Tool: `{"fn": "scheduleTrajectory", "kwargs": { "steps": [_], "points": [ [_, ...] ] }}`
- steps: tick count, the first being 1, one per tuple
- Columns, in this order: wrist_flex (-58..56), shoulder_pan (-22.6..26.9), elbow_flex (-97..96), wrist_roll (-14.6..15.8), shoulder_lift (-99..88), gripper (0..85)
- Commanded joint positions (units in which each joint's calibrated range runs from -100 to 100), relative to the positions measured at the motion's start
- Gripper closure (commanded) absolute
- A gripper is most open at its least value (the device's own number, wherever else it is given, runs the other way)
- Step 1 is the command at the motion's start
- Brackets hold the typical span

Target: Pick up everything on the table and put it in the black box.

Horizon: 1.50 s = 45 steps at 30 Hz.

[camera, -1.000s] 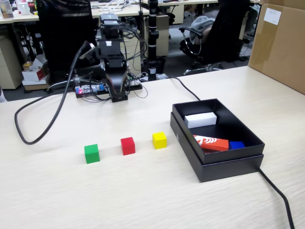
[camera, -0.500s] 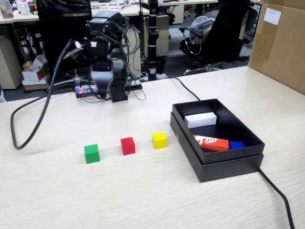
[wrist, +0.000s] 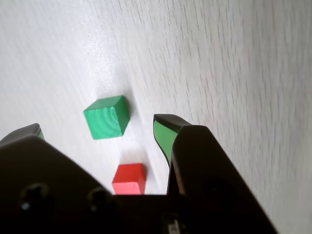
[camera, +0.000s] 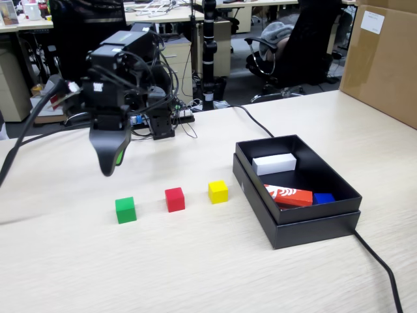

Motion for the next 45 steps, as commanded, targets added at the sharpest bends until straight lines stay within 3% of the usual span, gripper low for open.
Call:
{"fn": "scheduleTrajectory", "kwargs": {
  "steps": [1, 12, 34, 41, 43, 45],
  "points": [
    [2.0, -0.3, 6.1, 0.0, 5.0, 40.4],
    [2.4, 2.9, 9.0, -0.4, 12.6, 40.2],
    [6.5, 1.9, 7.7, -2.1, 20.6, 40.8],
    [7.4, 1.8, 8.0, -2.6, 21.2, 53.2],
    [7.6, 1.8, 8.8, -2.6, 21.2, 66.0],
    [8.7, 1.7, 9.0, -2.6, 21.2, 72.9]
  ]
}}
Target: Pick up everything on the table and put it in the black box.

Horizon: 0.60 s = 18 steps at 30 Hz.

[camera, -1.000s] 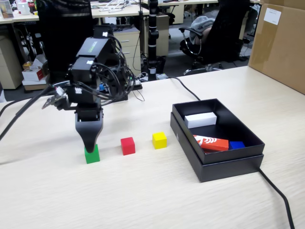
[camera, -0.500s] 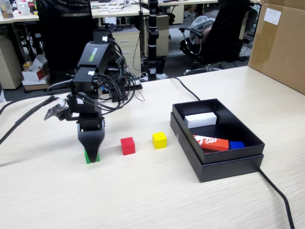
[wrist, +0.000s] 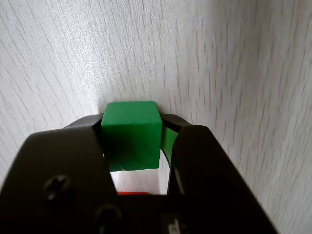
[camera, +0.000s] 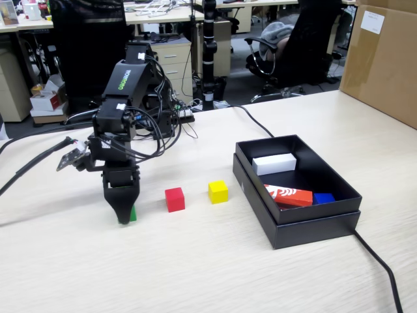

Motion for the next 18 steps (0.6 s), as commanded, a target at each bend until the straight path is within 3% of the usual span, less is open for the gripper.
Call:
{"fn": "scheduleTrajectory", "kwargs": {
  "steps": [1, 3, 9, 12, 18],
  "points": [
    [3.0, -0.3, 4.8, -0.3, -1.3, 76.6],
    [3.0, -0.4, 5.4, -0.3, -1.3, 81.5],
    [2.2, -0.3, 6.2, -0.2, -4.7, 82.2],
    [-6.9, 0.3, 11.3, 0.1, -13.2, 82.1],
    [-12.3, 2.8, 9.3, 0.5, -28.7, 82.1]
  ]
}}
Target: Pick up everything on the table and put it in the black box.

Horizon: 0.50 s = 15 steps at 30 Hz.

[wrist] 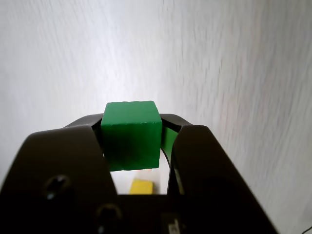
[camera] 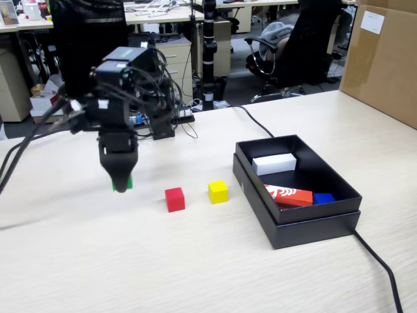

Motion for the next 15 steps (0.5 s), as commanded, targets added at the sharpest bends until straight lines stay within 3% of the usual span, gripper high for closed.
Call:
{"fn": "scheduleTrajectory", "kwargs": {
  "steps": [1, 6, 15],
  "points": [
    [-0.5, 1.7, -0.4, 0.5, -13.5, 82.1],
    [-0.4, 6.3, -3.9, 2.6, -22.5, 82.1],
    [-0.4, 19.4, -1.8, 9.1, -28.1, 82.1]
  ]
}}
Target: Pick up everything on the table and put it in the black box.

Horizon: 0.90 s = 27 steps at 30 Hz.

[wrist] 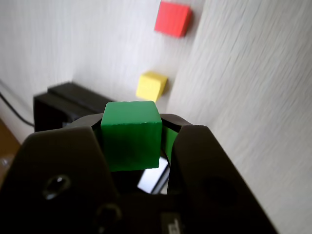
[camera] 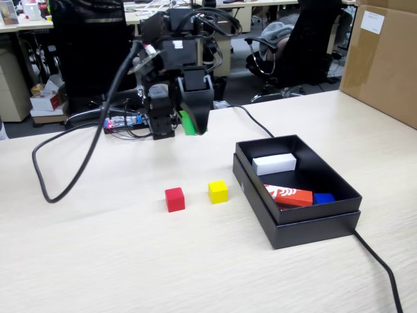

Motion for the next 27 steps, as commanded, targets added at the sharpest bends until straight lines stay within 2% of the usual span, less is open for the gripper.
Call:
{"fn": "scheduleTrajectory", "kwargs": {
  "steps": [1, 4, 10, 18, 27],
  "points": [
    [0.3, 2.7, 5.7, 2.0, -2.3, 82.1],
    [0.6, 6.7, 14.7, 4.2, 8.1, 81.9],
    [1.5, 8.8, 20.7, 5.5, 17.1, 81.9],
    [6.9, 9.6, 19.6, 6.3, 30.0, 81.9],
    [10.5, 9.4, 16.7, 6.5, 35.6, 81.9]
  ]
}}
